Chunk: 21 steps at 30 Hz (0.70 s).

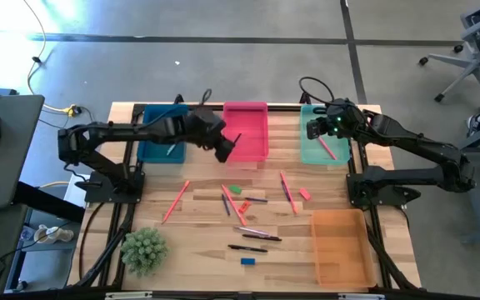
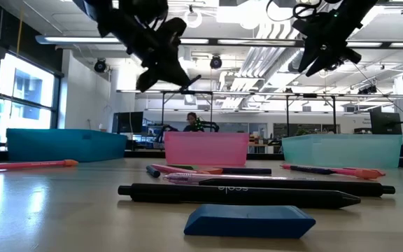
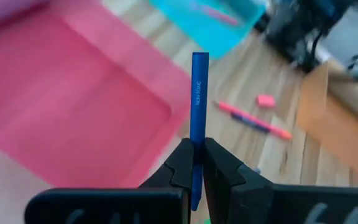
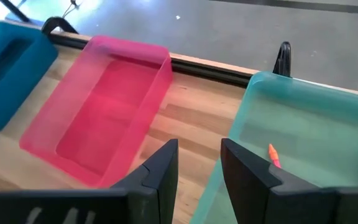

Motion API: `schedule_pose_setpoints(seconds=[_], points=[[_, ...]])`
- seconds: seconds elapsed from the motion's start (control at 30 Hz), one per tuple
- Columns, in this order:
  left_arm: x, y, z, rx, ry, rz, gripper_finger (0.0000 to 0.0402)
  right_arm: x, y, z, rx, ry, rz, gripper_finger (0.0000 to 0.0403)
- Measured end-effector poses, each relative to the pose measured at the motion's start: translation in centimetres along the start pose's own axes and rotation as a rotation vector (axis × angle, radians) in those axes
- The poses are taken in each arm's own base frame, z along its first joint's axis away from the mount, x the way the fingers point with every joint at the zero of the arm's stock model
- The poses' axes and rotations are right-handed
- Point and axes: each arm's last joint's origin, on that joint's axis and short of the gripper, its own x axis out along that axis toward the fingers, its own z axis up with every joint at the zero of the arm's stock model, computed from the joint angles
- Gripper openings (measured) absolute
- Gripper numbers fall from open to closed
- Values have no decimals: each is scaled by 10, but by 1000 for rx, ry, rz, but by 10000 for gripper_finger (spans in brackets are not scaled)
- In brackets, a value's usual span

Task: Sort crayons/erasers/pens/pencils in bins
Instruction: Put the blue crayon into the pink bin

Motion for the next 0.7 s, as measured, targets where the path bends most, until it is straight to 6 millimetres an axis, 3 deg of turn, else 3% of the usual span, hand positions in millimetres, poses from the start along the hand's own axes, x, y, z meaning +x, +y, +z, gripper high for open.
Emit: schedule_pose_setpoints(seconds=[0.17, 0.33, 0.7], points=[[6, 21, 14, -27, -83, 21, 5, 0, 0, 0, 8, -1, -1, 114], [26, 42, 18, -88, -114, 54, 5, 0, -1, 1, -3, -16, -22, 114], [65, 58, 43, -92, -27, 222, 5, 0, -2, 2, -24, -50, -72, 114]])
